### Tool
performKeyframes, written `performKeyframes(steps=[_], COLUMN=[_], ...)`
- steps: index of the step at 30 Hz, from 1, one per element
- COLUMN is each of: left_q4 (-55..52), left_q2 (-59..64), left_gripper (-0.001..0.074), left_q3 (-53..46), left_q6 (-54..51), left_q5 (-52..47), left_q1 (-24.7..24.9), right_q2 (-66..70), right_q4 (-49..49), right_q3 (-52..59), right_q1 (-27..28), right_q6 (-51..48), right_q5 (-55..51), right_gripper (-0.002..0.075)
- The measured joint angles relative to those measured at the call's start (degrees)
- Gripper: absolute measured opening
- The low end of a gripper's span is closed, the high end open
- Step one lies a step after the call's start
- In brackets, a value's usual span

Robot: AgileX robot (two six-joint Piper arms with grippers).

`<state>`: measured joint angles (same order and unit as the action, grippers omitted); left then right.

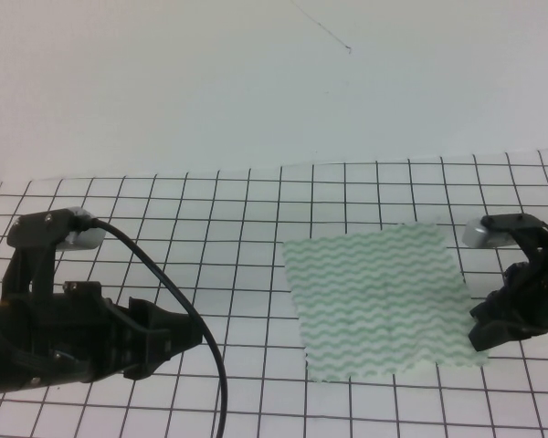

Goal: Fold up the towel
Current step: 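Fold the patterned cloth into a small square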

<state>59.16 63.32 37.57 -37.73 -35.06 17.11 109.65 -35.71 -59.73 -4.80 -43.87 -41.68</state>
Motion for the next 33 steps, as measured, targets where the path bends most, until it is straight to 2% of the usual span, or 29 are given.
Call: performKeyframes(steps=[5,16,19,21,27,33], left_q4=[0.00,0.00,0.00,-0.16,-0.36,-0.36], left_q2=[0.00,-0.10,-0.10,-0.10,-0.10,-0.10], left_gripper=[0.0310,0.0310,0.0310,0.0310,0.0310,0.0310], left_q3=[0.00,0.00,0.00,0.00,0.00,0.00], left_q6=[0.00,-0.10,-0.10,-0.10,-0.10,-0.10], left_q5=[0.00,0.00,0.00,0.00,-0.11,-0.46], left_q1=[0.00,0.00,0.00,0.00,0.00,0.00], right_q2=[-0.52,-2.40,-2.40,-2.40,-2.40,-2.40], right_q4=[-2.35,-4.82,-1.77,2.45,4.13,4.26], right_q3=[0.00,-7.61,-8.84,-9.24,-8.76,-4.15], right_q1=[0.00,0.00,0.00,0.00,0.00,0.00], right_q6=[0.00,3.80,3.80,4.19,9.41,10.16], right_q5=[-1.77,-3.94,-6.28,-8.08,-10.11,-6.01], right_gripper=[0.0013,0.0006,0.0008,0.0038,0.0246,0.0292])
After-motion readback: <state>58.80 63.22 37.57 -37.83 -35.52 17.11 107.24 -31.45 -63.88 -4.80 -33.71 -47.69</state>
